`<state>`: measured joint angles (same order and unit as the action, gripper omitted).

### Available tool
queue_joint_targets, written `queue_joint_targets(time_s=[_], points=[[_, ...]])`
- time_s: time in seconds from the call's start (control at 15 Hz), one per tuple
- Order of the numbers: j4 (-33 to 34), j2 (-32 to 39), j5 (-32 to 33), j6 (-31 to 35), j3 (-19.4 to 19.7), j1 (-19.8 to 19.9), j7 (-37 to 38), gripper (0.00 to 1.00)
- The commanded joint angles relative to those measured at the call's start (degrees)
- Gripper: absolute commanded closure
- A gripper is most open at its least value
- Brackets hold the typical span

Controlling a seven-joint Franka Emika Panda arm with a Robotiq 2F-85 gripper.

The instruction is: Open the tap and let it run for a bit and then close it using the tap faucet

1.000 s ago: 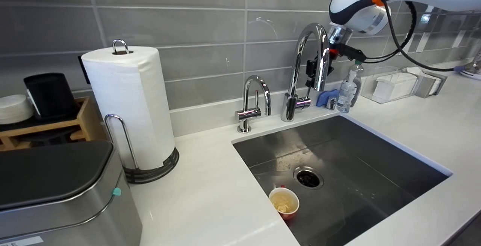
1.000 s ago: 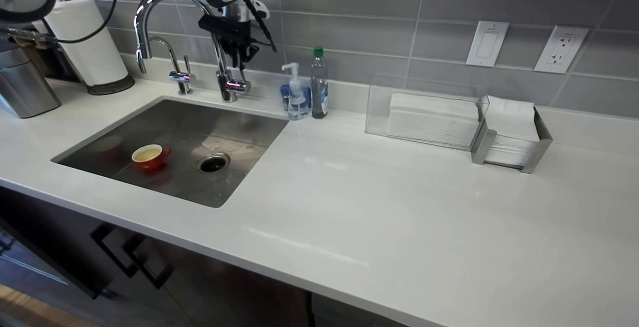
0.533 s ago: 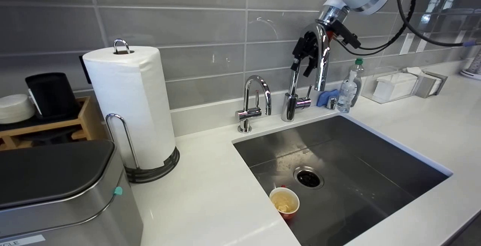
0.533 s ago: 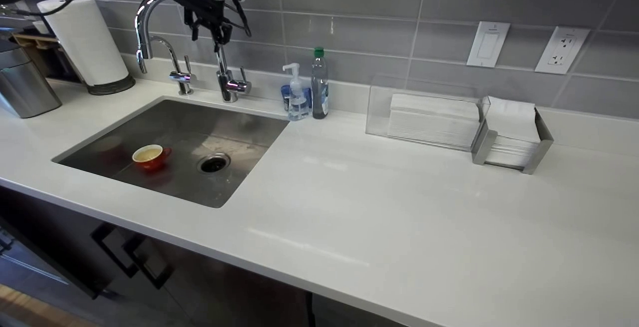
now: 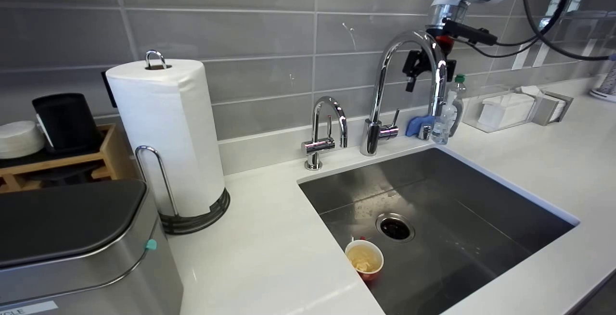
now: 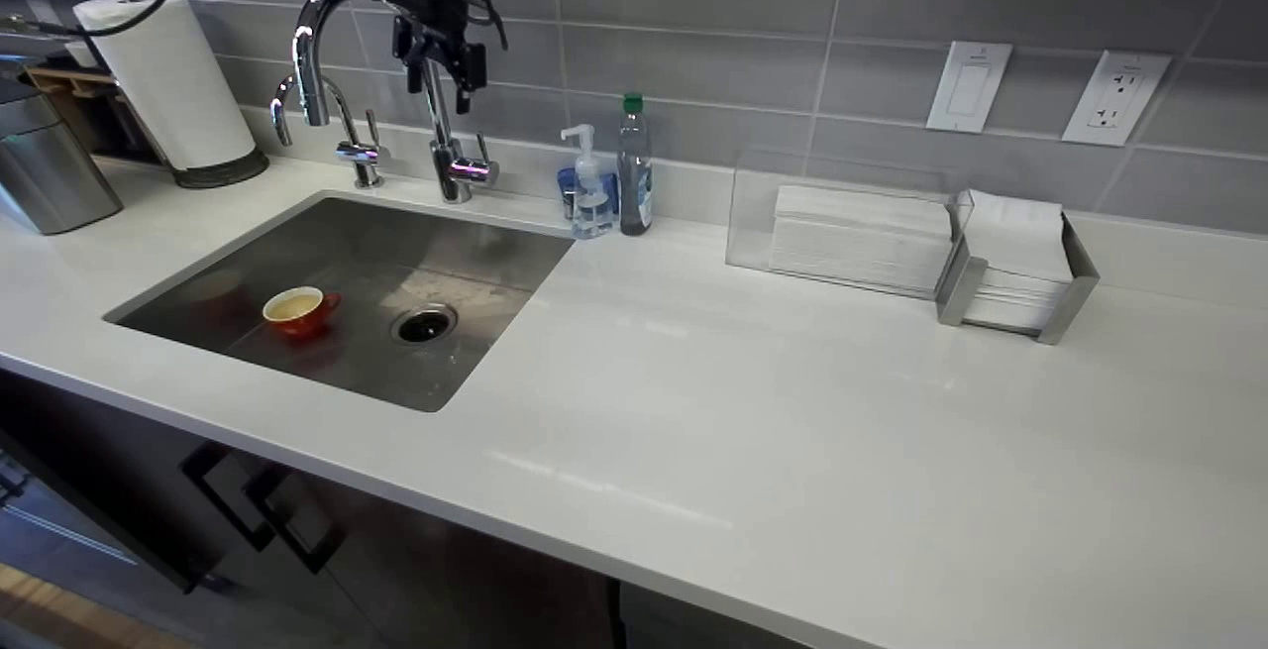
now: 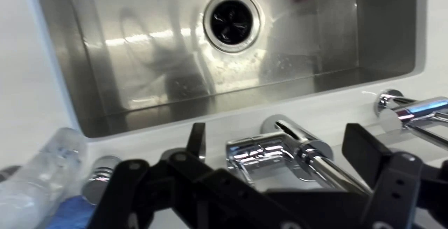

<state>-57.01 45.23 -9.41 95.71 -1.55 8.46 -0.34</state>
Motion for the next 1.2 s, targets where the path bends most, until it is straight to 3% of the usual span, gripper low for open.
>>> queue_joint_targets(time_s=[0.0, 0.27, 0.67, 1.0, 1.07, 1.13], points=[[-3.3, -3.8, 5.3, -7.8, 3.2, -0.3, -0.4, 0.00], [-5.1, -7.6, 8.9, -13.6, 4.3, 0.4, -7.1, 0.00], [-17.4, -20.8, 4.3, -4.9, 4.9, 4.6, -10.3, 0.00], [-29.1, -31.7, -3.8, 1.5, 4.8, 10.4, -26.4, 0.00], [-19.8, -25.4, -1.0, -2.4, 6.0, 7.8, -20.7, 0.00], [-21.0, -26.7, -1.4, -2.3, 6.3, 8.4, -21.8, 0.00]])
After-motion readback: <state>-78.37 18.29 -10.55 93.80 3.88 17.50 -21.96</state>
